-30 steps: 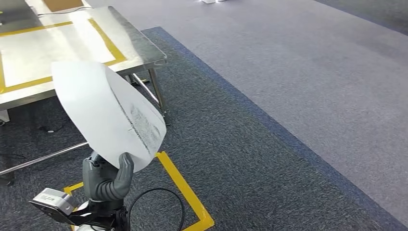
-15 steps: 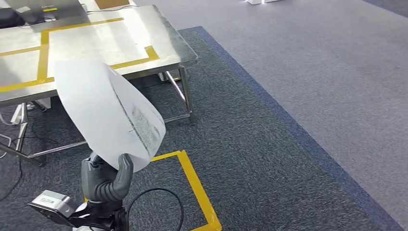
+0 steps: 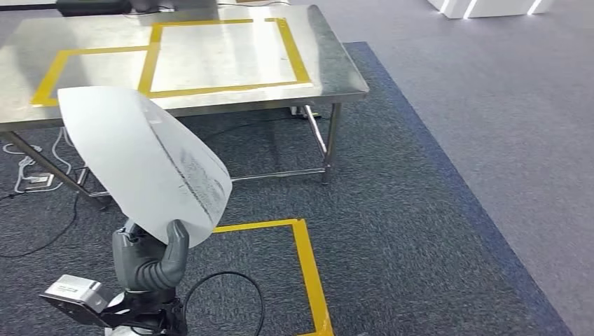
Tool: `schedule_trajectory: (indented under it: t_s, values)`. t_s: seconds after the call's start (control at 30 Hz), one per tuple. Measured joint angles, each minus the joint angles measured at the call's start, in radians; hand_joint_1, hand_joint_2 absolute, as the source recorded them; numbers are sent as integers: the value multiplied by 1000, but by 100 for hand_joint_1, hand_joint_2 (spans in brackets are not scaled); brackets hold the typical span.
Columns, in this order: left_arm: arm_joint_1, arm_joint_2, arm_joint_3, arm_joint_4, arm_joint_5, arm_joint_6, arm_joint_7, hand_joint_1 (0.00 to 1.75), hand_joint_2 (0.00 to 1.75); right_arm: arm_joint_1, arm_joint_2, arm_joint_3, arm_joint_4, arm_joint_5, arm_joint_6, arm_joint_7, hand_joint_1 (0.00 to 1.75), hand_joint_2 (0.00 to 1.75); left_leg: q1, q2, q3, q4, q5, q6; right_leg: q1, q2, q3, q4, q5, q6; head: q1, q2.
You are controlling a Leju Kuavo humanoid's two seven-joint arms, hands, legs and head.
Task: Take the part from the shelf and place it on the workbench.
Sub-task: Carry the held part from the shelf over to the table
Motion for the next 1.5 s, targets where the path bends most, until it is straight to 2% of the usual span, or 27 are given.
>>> schedule_trajectory:
  t_s: [0.07,0.1,0.13,0.17,0.23,0.3,0.37,0.43,0.5,0.53,0.6,0.63,0.67,0.73,0.8,0.87,0.9,0.97,1.03,1.07,1.1,1.13,1.2,1.27,1.3,1.43,1.5]
  values:
    - [-1,0,-1,0,-1,5,0,175,175,4,0,0,0,0,0,1,0,0,-1,-29,0,1,-1,2,1,31,-70,121,-36,-1,2,0]
    - [0,0,-2,0,-1,7,0,175,175,7,0,0,0,1,0,1,0,0,-2,-44,1,1,-1,3,1,35,-89,139,-27,-3,2,0]
    - [0,0,-2,0,-2,9,0,175,175,8,0,0,0,1,0,1,0,0,-2,-60,2,1,-1,3,1,40,-90,117,3,-5,2,0]
    - [0,0,-2,0,-2,11,0,175,175,9,0,0,0,2,0,1,0,0,-2,-76,4,2,-2,2,1,49,-74,59,48,-9,2,0]
    - [-1,0,-3,0,-3,13,0,175,175,9,-1,0,0,3,0,2,0,0,-2,-103,3,5,-4,-2,-4,104,-26,-72,112,-14,1,0]
    - [-2,1,-7,0,-4,18,1,175,175,8,-1,0,0,5,1,2,0,0,2,-126,-4,6,-3,-13,-6,142,1,-130,123,-18,1,0]
    - [-2,2,-10,0,-5,24,1,175,175,7,0,0,0,7,2,3,0,0,6,-150,-11,5,1,-26,-6,123,9,-138,123,-24,1,0]
    - [-2,3,-12,-1,-5,29,1,175,175,7,0,-1,0,7,2,3,0,0,2,-118,-22,30,-14,-36,-10,93,18,-147,125,-35,-4,0]
    - [-4,4,-13,-1,-5,30,0,175,175,7,0,0,0,8,3,3,0,0,0,-47,-68,128,-67,-46,-10,59,26,-152,122,-45,-12,0]
    - [-5,5,-14,-1,-5,30,0,175,175,9,0,0,0,8,3,3,0,0,3,-27,-101,195,-97,-51,-8,41,28,-152,120,-47,-16,0]
    - [-4,7,-16,-1,-4,31,0,175,175,11,0,-1,0,7,3,3,0,0,8,-13,-143,279,-117,-56,-6,6,31,-151,115,-48,-17,0]
    - [-3,9,-16,-1,-4,32,0,175,175,11,0,-1,0,7,3,3,0,0,10,-11,-139,270,-100,-57,-6,-8,33,-151,112,-47,-17,0]
    - [-3,10,-16,-1,-4,33,0,175,175,10,0,-1,0,7,3,2,0,0,10,-5,-114,221,-67,-55,-5,-22,38,-151,109,-46,-17,0]
    - [-4,11,-16,-1,-3,34,1,175,175,8,0,-1,0,8,3,1,0,0,2,36,-43,85,-8,-45,-2,-46,48,-151,101,-40,-17,0]
    - [-5,11,-16,-1,0,34,1,175,175,7,0,-1,0,8,3,0,0,0,-8,70,-7,12,6,-31,2,-66,55,-151,94,-31,-17,0]
    - [-4,12,-16,-2,2,34,1,175,175,5,0,-1,0,7,3,-2,0,0,-11,60,-7,4,1,-20,5,-87,63,-155,89,-20,-17,0]
    - [-3,12,-16,-2,2,34,1,175,175,3,0,-1,0,7,2,-7,0,0,-9,49,-5,-1,3,-14,4,-86,65,-155,85,-14,-16,0]
    - [-3,11,-17,-3,-1,39,0,175,175,1,0,-3,0,0,-3,-30,0,0,-2,31,0,-11,7,-3,2,-39,47,-113,53,-6,-10,0]
    - [-4,11,-17,-4,-5,46,0,175,175,3,0,-9,0,-8,-8,-55,0,0,1,18,1,-13,7,4,-1,19,-18,9,-4,-2,-5,0]
    - [-3,11,-17,-4,-6,48,0,175,175,4,0,-13,0,-11,-9,-62,0,0,1,11,1,-12,6,6,-1,30,-57,76,-26,0,-4,0]
    - [-2,11,-17,-4,-6,48,0,175,175,6,0,-16,0,-12,-9,-66,0,0,1,5,1,-12,5,7,-1,35,-86,120,-32,0,-4,0]
    - [-2,11,-17,-4,-6,49,0,175,175,8,0,-19,0,-12,-9,-68,0,0,1,-2,3,-11,4,7,-1,36,-99,127,-15,1,-4,0]
    - [-1,11,-17,-4,-6,49,0,175,175,9,0,-23,0,-12,-10,-69,0,0,2,-14,7,-8,-1,3,-2,37,-71,28,65,-1,-3,0]
    - [-1,11,-17,-4,-5,49,0,175,175,7,0,-25,0,-12,-11,-69,0,0,0,-20,8,-1,-8,-6,-2,42,-20,-93,120,-5,-3,0]
    - [-1,11,-17,-4,-5,49,0,175,175,6,0,-25,0,-12,-11,-69,0,0,-2,-21,6,2,-10,-11,-2,45,-6,-125,128,-8,-4,0]
    - [-1,11,-17,-5,4,47,0,175,175,9,0,-26,0,-11,-7,-65,0,0,-1,-20,2,14,-20,-30,-1,46,3,-137,126,-30,-5,0]
    - [-2,12,-17,-7,9,45,0,175,175,8,0,-27,0,-9,-6,-63,0,0,2,-16,-29,87,-63,-42,-4,42,9,-140,125,-41,-9,0]
